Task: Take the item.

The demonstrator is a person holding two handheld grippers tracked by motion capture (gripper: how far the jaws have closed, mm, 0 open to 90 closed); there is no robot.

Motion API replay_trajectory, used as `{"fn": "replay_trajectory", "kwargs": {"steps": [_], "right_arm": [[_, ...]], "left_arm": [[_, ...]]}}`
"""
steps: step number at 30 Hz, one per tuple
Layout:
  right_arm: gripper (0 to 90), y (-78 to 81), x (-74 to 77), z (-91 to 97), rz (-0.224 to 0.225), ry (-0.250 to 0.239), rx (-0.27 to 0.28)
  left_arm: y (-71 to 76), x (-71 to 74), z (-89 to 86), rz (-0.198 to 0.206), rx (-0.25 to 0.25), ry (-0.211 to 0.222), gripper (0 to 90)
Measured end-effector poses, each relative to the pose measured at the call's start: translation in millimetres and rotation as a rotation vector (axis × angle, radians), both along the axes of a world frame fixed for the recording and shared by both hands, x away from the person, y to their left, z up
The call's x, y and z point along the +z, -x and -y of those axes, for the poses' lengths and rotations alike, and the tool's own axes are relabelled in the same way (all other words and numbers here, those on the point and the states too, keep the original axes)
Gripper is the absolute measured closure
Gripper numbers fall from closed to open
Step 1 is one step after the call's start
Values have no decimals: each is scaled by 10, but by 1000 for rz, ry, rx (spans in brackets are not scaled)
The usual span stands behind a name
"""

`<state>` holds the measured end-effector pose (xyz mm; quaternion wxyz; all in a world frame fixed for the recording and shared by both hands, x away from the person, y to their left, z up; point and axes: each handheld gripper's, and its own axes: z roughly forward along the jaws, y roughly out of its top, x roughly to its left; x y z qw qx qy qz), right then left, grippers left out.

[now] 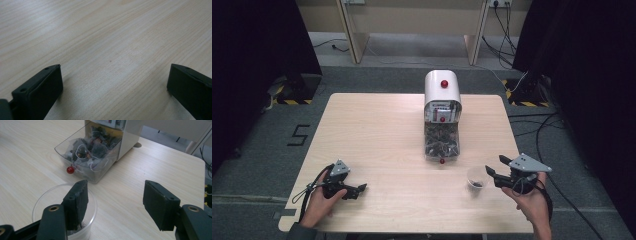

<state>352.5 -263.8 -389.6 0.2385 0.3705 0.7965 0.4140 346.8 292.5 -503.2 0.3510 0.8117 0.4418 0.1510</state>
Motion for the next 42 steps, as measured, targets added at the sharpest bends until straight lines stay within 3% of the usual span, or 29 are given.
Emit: {"fn": "replay_trajectory", "kwargs": {"steps": [24,31,42], "right_arm": [[348,93,-152,244,-30,17,-80],[342,232,-253,344,-53,18,-103],[337,303,-366,373,-76,27,-114]], "left_arm": [[0,0,0,0,0,0,0],[0,0,0,0,0,0,0],[0,0,0,0,0,-1,0]]}}
